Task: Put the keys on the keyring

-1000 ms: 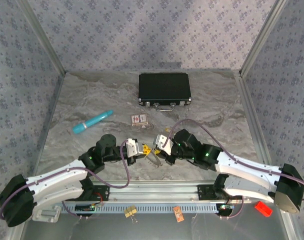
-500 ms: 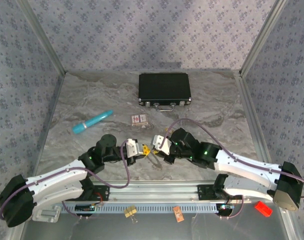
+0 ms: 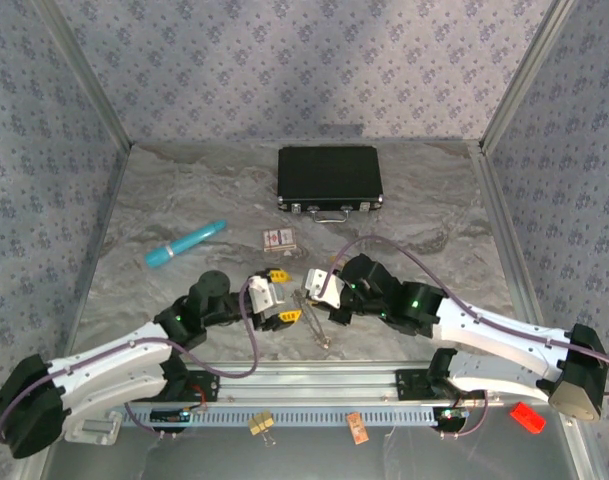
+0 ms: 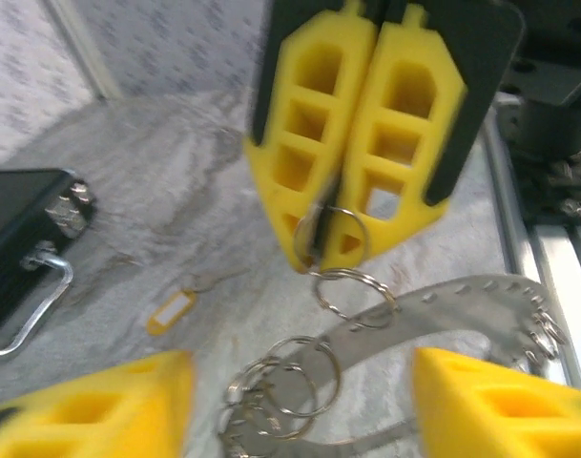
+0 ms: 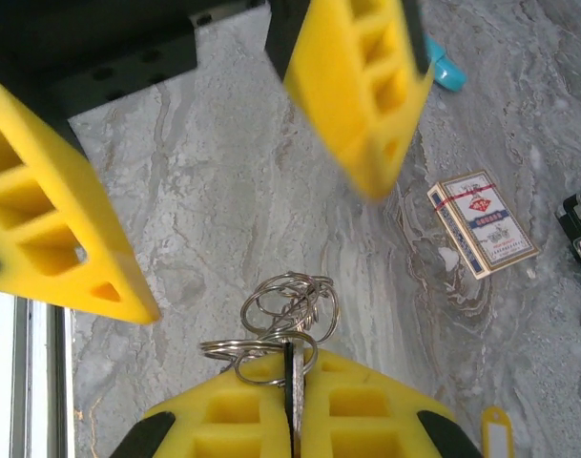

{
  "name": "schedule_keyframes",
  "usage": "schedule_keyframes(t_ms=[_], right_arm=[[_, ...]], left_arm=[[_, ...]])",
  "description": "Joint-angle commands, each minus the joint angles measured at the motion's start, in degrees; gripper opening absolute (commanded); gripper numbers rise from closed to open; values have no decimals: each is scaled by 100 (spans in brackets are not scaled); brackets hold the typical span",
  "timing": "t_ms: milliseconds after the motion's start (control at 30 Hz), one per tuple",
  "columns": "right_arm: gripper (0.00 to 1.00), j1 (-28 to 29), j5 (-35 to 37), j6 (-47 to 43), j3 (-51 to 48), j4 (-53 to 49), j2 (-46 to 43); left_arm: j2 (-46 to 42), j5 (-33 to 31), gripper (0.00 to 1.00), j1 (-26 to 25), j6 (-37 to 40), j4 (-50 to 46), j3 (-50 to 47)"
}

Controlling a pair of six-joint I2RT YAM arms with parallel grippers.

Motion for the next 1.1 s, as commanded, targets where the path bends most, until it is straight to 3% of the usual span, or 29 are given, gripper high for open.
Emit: schedule_keyframes(t_ms=[0, 33, 100, 233, 333, 533, 633, 1067], right_arm=[[1, 46, 102, -114, 301, 39, 88], [1, 46, 73, -127, 344, 74, 152], [0, 45, -4, -129, 439, 235, 335], [0, 183, -287, 108, 605, 1053, 807], [0, 347, -415, 532, 599, 1922, 1158], [0, 637, -83, 1202, 539, 3028, 2038], [0, 655, 330, 1361, 398, 3259, 2249], [0, 416, 1347, 435, -168, 653, 1704]], left_arm=[[-581, -1193, 87, -6, -483, 568, -184], [-781, -1510, 99, -7, -630, 587, -218], [-1131, -2169, 100, -7, -881, 487, -189], [-1715, -4067, 100, 57, -1605, 158, -69], [-1999, -4750, 100, 370, -2220, -244, 94], [-2314, -4966, 100, 1342, -3701, -1158, 312], [-2357, -4747, 100, 1671, -4064, -1293, 281], [-2029, -4253, 100, 1818, -4258, -1470, 198]])
